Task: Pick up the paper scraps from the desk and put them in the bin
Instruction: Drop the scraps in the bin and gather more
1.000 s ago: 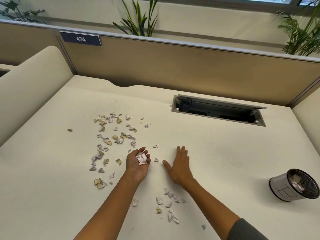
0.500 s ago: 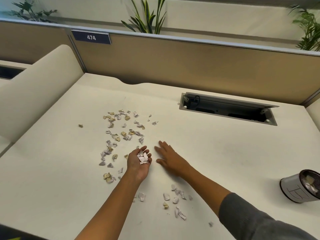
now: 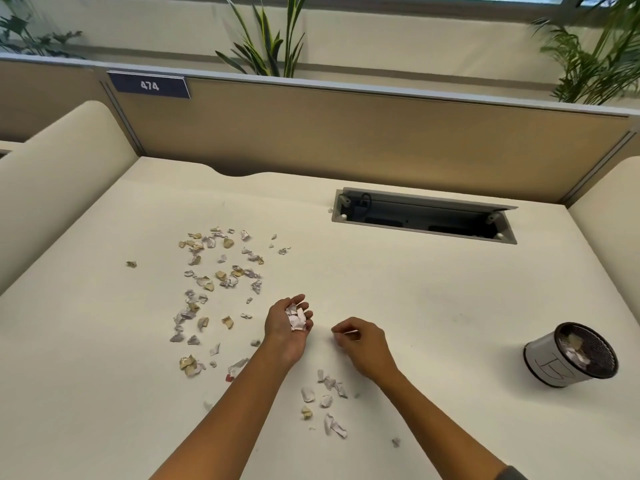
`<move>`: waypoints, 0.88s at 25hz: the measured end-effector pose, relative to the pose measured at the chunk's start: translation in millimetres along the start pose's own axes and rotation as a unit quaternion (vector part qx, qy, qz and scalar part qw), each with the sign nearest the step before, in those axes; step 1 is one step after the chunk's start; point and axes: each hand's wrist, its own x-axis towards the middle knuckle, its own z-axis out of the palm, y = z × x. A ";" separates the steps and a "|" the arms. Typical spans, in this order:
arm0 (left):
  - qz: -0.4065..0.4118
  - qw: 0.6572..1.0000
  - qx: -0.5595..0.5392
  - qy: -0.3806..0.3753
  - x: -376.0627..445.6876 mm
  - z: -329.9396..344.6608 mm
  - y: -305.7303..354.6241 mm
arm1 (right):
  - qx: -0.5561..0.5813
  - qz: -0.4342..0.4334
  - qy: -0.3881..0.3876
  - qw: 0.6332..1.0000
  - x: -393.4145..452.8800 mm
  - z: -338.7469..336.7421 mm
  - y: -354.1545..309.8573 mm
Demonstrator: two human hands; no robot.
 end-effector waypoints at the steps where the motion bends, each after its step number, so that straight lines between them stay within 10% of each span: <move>1: -0.004 1.000 0.012 -0.009 -3.2 7.9 -8.0 | 0.152 0.080 0.007 0.985 -4.9 -8.3 1.2; 6: 0.000 0.996 0.078 -0.053 -23.3 50.7 -58.1 | 0.683 0.277 0.051 0.673 -19.4 -32.2 5.2; 15: 0.064 0.978 0.148 -0.132 -69.9 110.6 -129.1 | 0.885 0.196 0.036 0.422 -27.6 -69.4 8.3; 18: 0.084 0.966 0.170 -0.177 -73.8 114.7 -140.6 | 0.904 0.193 0.030 0.379 -29.5 -80.3 18.8; 22: 0.130 0.947 0.194 -0.222 -59.1 112.8 -133.6 | 0.869 0.228 0.113 0.424 -30.4 -98.5 27.5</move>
